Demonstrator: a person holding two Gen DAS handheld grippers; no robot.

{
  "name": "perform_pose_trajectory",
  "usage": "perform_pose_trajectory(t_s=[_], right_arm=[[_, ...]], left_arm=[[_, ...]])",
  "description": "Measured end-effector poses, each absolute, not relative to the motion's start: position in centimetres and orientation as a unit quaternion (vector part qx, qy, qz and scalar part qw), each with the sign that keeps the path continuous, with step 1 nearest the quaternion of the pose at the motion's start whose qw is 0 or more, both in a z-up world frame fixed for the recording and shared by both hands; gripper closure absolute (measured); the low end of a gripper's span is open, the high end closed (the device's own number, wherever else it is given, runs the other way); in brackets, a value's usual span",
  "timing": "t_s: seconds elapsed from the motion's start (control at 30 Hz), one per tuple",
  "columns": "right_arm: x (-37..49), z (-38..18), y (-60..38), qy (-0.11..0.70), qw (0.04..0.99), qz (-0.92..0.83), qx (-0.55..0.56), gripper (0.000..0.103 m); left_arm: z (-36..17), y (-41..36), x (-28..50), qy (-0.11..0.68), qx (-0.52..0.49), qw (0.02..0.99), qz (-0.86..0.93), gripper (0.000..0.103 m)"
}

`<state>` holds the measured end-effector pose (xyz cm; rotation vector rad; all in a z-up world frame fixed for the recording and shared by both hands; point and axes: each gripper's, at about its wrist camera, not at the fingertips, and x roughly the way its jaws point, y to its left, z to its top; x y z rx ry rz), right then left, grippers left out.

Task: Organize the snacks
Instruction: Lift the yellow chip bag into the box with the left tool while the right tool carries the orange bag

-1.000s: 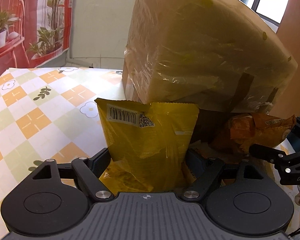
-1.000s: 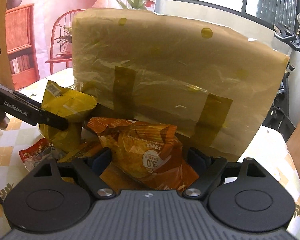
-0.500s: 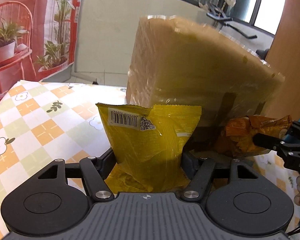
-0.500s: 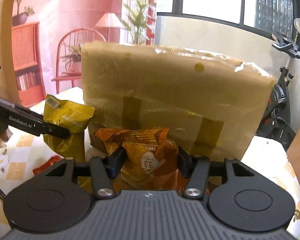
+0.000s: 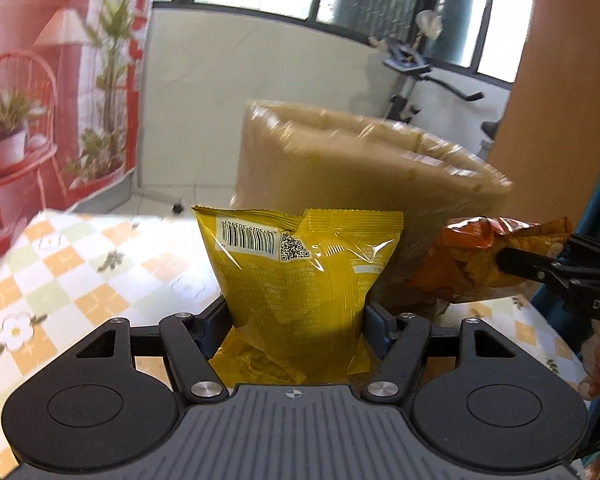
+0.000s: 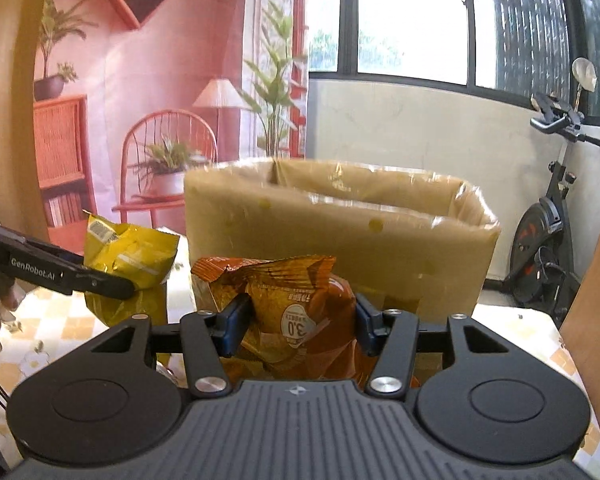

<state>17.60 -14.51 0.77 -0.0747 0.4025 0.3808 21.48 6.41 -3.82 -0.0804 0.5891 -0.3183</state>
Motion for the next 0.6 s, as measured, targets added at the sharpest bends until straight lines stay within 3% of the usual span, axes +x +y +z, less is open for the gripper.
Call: perform_pose_trajectory(t_s=[0.6], right_arm=[[17.9, 10.3, -17.8, 0.103, 0.972, 0.204, 0.057, 0.048]], left_arm=[[5.1, 2.8, 22.1, 0.174, -0.035, 0.962, -0.209, 0.032]])
